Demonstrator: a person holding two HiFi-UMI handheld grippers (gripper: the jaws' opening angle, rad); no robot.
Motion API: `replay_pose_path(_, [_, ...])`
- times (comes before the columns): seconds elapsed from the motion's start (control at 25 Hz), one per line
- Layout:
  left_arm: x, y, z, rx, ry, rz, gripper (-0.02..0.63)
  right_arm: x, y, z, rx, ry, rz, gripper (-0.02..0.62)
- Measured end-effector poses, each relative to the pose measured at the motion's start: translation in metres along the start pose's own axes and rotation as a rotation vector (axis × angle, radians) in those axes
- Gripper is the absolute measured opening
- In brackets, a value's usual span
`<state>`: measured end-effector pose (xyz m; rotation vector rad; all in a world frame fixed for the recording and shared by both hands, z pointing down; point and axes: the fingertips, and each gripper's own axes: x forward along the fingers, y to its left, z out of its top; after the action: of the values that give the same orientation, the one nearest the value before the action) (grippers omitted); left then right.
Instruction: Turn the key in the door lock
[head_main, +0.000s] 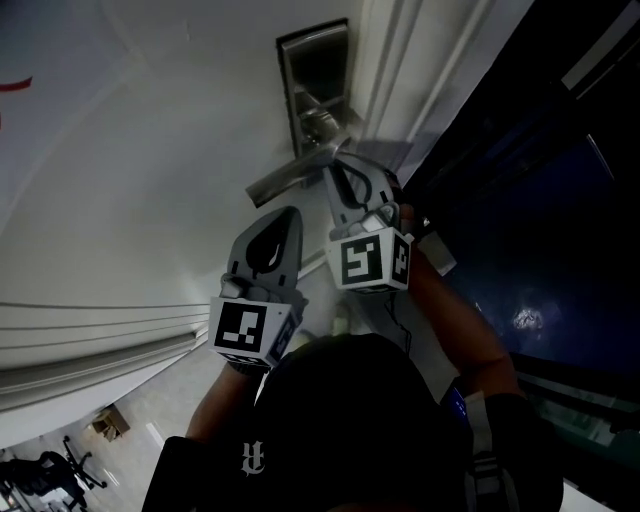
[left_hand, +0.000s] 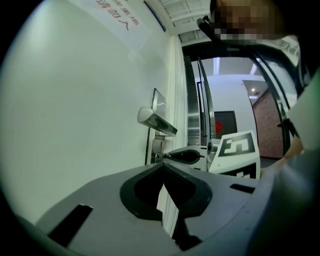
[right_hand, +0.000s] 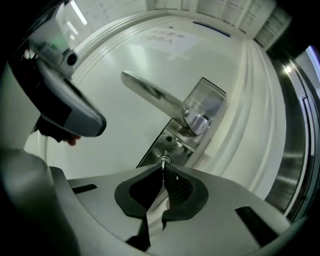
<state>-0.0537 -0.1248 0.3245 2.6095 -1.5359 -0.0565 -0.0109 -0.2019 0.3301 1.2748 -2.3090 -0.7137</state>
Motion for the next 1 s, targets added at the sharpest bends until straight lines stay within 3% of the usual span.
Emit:
replay_pose_path(0.56, [-0.002,-0.005,-0.002,0.008,0.021,-0.005,0.006,0.001,-0.003,-0.010,1.308,-0.045,0.341,0.023])
replay_pose_path(0.72, [-0.004,-0.006,-0.001,0.009,0.015,0.001,0.006,0.002,-0.008,-0.007,1.528,-0.088,0.394,0.023])
replay_pose_path(1.0, [-0.007,-0.005,-0.003,0.005,0.023,0.009,0.006,0.001,-0.003,-0.019,1.731,-0.050,0.417,0.023])
